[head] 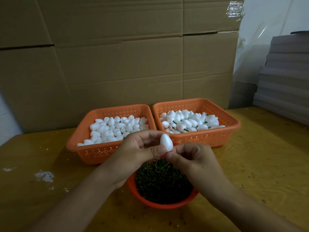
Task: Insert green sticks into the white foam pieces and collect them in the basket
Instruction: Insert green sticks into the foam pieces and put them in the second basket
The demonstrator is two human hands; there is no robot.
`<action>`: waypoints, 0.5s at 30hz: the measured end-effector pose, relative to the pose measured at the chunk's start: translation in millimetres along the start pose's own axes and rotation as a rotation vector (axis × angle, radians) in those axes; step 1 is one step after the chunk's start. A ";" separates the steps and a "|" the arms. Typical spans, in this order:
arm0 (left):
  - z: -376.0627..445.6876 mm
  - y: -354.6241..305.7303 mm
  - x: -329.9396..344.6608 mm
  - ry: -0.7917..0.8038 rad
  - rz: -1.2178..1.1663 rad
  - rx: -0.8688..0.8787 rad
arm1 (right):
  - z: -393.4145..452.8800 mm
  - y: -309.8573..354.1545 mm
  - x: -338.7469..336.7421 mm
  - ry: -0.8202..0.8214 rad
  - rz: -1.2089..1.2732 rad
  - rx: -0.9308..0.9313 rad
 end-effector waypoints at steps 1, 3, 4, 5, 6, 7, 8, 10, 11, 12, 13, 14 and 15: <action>0.4 -0.3 -1.1 0.010 0.000 -0.007 | -0.2 0.1 -0.1 0.013 -0.002 -0.005; 1.1 -0.6 -3.6 0.027 0.002 -0.018 | -1.1 0.2 0.0 0.030 -0.009 -0.011; 1.3 -0.8 -4.6 0.033 0.008 -0.021 | -1.6 0.3 0.2 0.034 -0.012 -0.013; 1.5 -1.0 -5.3 0.040 0.012 -0.024 | -1.7 0.2 0.4 0.036 -0.013 -0.014; 1.5 -1.0 -5.7 0.048 0.011 -0.026 | -1.7 0.8 0.6 0.036 -0.010 -0.014; 1.8 -0.9 -5.8 0.056 0.007 -0.027 | -1.4 1.0 0.8 0.029 -0.004 -0.016; 1.8 -0.7 -5.7 0.063 0.000 -0.026 | -0.8 1.6 1.1 0.014 0.008 -0.016; 2.0 0.1 -4.7 0.060 -0.009 -0.019 | -0.3 1.6 0.7 -0.037 0.049 -0.004; 1.9 0.5 -3.9 0.050 -0.009 -0.011 | -0.3 1.3 0.3 -0.063 0.063 0.004; 1.7 0.8 -2.9 0.038 -0.004 -0.003 | -0.6 1.3 0.1 -0.085 0.064 0.010; 1.4 1.0 -1.9 0.025 0.002 0.006 | -0.9 0.6 -0.2 -0.103 0.055 0.012; 1.2 0.9 -0.9 0.014 0.009 0.016 | -1.1 0.4 -0.2 -0.114 0.045 0.015; 0.9 0.7 0.0 0.005 0.016 0.028 | -1.2 -0.2 -0.2 -0.123 0.037 0.019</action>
Point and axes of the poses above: each hand's wrist, its own z-axis towards the middle knuckle, its own x-axis out of the palm, y = z × x, the point moved 1 cm from there along z, towards the middle knuckle, and after that the axes turned 10 degrees about -y, right-handed, at the moved point
